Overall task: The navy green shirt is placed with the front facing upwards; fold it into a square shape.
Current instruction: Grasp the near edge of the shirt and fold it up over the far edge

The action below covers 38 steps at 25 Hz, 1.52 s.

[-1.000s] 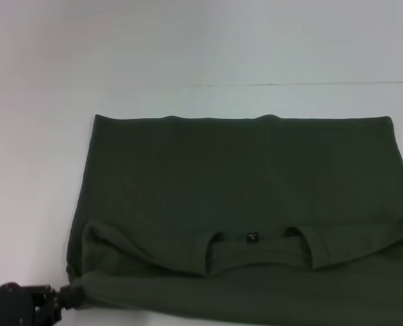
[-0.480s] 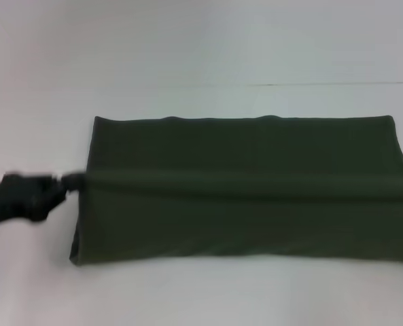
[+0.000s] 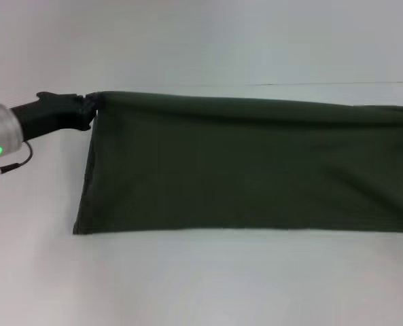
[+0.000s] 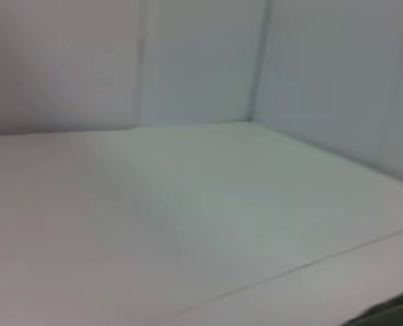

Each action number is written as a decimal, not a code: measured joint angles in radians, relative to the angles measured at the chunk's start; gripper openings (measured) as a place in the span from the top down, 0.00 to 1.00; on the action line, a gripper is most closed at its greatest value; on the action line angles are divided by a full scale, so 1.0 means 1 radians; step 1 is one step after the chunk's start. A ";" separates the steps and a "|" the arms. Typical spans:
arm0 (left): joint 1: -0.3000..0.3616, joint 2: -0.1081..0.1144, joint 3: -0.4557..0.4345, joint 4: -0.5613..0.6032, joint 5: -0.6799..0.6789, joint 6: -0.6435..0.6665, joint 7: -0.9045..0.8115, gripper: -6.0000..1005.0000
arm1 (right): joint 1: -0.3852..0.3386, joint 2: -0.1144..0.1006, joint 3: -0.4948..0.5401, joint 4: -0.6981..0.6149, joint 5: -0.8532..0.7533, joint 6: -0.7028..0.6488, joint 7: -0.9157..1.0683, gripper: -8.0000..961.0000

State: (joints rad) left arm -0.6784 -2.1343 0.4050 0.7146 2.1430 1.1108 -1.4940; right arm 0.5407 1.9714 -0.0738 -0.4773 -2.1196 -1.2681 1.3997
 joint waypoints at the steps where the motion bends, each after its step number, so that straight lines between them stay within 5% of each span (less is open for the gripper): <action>1: -0.008 -0.005 0.014 -0.008 0.000 -0.041 0.002 0.91 | 0.011 0.003 -0.002 0.012 0.000 0.034 -0.007 0.96; 10: -0.052 -0.030 0.159 -0.062 -0.036 -0.328 0.005 0.90 | 0.098 0.045 -0.018 0.067 0.036 0.285 -0.106 0.96; 29: -0.068 -0.033 0.196 -0.097 -0.112 -0.469 -0.002 0.88 | 0.137 0.058 -0.048 0.104 0.067 0.457 -0.119 0.92; 38: -0.060 -0.035 0.198 -0.098 -0.143 -0.493 -0.004 0.53 | 0.121 0.054 -0.044 0.093 0.135 0.451 -0.102 0.47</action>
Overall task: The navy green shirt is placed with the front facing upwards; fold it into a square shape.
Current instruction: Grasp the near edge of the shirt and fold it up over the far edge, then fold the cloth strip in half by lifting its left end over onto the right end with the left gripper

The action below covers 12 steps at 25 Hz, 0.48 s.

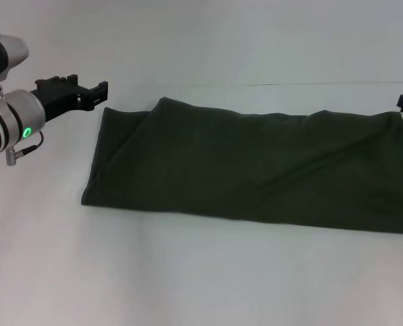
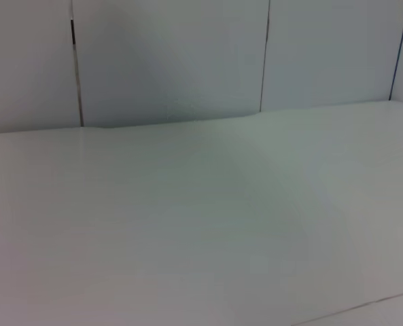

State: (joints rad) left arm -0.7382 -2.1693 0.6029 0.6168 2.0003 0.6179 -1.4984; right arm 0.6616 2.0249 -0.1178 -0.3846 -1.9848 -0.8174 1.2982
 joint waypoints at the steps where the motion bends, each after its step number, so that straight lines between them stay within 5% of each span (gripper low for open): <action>1: 0.000 0.000 0.000 0.000 -0.002 0.001 0.000 0.49 | -0.005 -0.002 0.000 0.000 0.009 -0.012 0.005 0.42; 7: -0.003 0.000 0.000 0.001 -0.005 0.008 -0.002 0.24 | -0.039 -0.018 -0.050 -0.025 0.015 -0.083 0.113 0.25; 12: -0.004 0.001 0.003 0.003 -0.005 0.023 -0.013 0.18 | -0.075 -0.033 -0.159 -0.075 0.004 -0.144 0.274 0.16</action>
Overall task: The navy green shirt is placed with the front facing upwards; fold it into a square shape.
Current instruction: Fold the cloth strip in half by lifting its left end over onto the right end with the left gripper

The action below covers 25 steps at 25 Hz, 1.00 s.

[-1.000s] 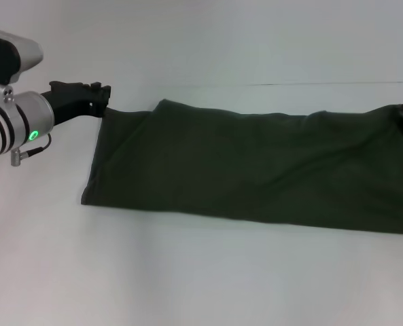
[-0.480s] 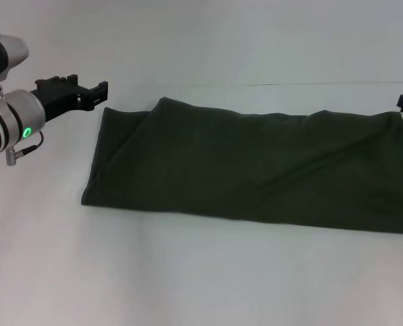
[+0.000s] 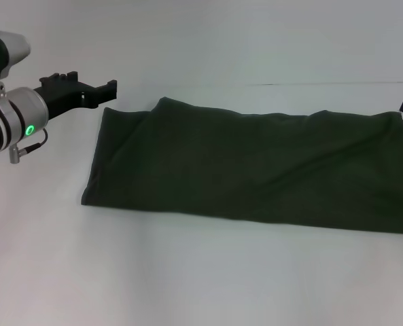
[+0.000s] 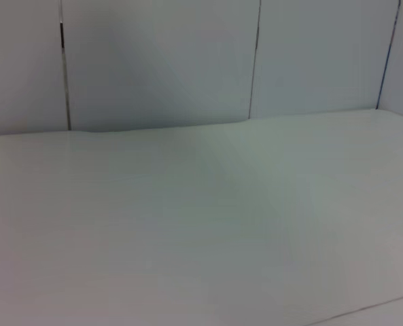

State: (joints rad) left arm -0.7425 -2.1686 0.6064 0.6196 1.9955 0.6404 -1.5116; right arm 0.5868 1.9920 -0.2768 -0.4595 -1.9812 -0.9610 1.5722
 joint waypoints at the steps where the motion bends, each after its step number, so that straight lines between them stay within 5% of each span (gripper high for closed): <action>1: 0.000 0.001 0.007 0.000 0.000 0.001 0.000 0.16 | -0.008 -0.003 -0.014 -0.009 0.000 -0.020 0.021 0.14; 10: 0.000 -0.001 0.191 -0.004 0.000 0.003 -0.002 0.13 | -0.042 -0.005 -0.030 -0.031 0.000 -0.172 0.044 0.12; 25: -0.052 -0.004 0.374 -0.080 -0.002 -0.172 -0.014 0.13 | -0.040 0.012 -0.022 -0.031 0.007 -0.137 0.038 0.12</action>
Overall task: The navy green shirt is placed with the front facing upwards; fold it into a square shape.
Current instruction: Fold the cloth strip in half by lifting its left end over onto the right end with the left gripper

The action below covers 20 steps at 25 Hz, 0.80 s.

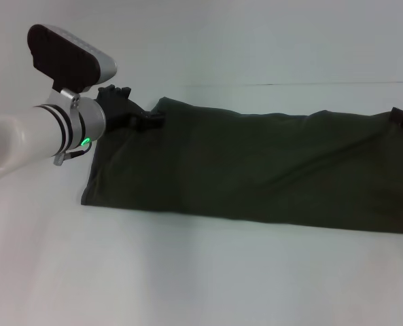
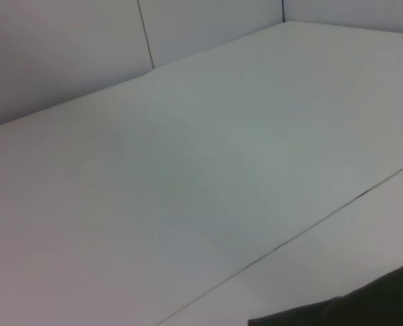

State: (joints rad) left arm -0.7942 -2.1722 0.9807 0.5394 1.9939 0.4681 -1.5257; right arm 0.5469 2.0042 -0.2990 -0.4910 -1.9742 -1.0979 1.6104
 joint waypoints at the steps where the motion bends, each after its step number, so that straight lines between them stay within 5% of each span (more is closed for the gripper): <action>1: -0.001 0.000 0.001 -0.002 -0.001 -0.005 -0.004 0.13 | 0.001 0.001 0.000 0.000 0.000 0.006 0.000 0.12; 8: 0.048 0.000 -0.002 0.060 -0.003 0.073 -0.096 0.13 | -0.001 -0.006 -0.009 0.000 -0.003 -0.022 0.028 0.12; 20: 0.142 0.003 -0.011 0.158 -0.001 0.212 -0.183 0.13 | -0.017 -0.093 -0.143 -0.012 -0.009 -0.139 0.256 0.12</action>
State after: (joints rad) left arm -0.6525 -2.1687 0.9693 0.6978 1.9931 0.6796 -1.7082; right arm 0.5303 1.9117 -0.4422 -0.5034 -1.9830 -1.2365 1.8662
